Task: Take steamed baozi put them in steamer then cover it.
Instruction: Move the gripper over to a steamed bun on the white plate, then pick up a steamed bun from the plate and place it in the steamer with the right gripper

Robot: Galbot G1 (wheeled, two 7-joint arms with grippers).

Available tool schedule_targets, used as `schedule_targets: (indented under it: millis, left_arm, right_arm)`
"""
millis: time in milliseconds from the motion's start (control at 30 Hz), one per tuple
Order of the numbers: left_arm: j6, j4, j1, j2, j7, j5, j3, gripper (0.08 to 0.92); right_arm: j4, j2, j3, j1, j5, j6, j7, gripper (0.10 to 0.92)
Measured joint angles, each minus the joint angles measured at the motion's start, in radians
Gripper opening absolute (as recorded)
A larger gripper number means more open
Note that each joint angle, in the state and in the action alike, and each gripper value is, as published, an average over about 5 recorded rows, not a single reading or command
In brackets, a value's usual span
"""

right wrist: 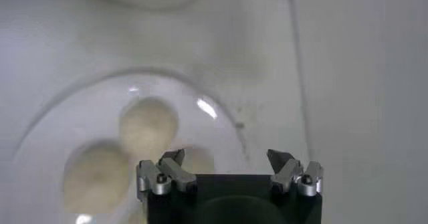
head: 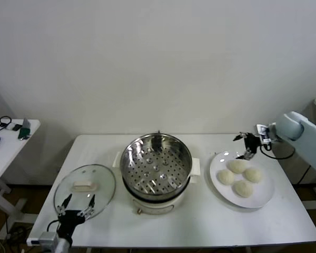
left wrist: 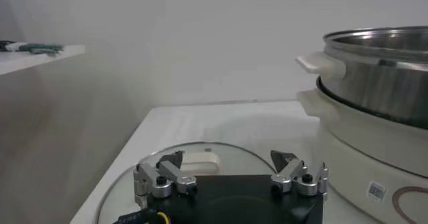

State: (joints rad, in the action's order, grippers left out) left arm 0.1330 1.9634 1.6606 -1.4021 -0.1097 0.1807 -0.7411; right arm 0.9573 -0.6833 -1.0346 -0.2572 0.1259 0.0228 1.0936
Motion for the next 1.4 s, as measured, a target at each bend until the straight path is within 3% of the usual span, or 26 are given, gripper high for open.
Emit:
schedule_targets:
  millis: [633,900,1067,1400]
  left_arm:
    - [-0.006,-0.038,-0.019,-0.005,-0.003,-0.011,-0.002,0.823]
    - [-0.007,-0.035,-0.020,-0.002,-0.003,-0.011,-0.003,0.823]
    - [-0.004,-0.030,-0.021,0.004,-0.003,-0.010,-0.005,0.823]
    - [-0.005,-0.024,-0.025,0.011,0.000,-0.003,-0.005,0.823]
  right_arm:
    - [-0.297,-0.221,-0.013,0.079,-0.081,0.013,0.022,0.816]
    - [-0.380,-0.279,0.051,0.125,-0.128,0.022,0.010,0.661]
    - [-0.389,-0.288,0.069,0.129,-0.134,0.021,0.012,0.562]
    - [-0.223,-0.248,-0.095,-0.089,0.015,0.047,0.047,0.551]
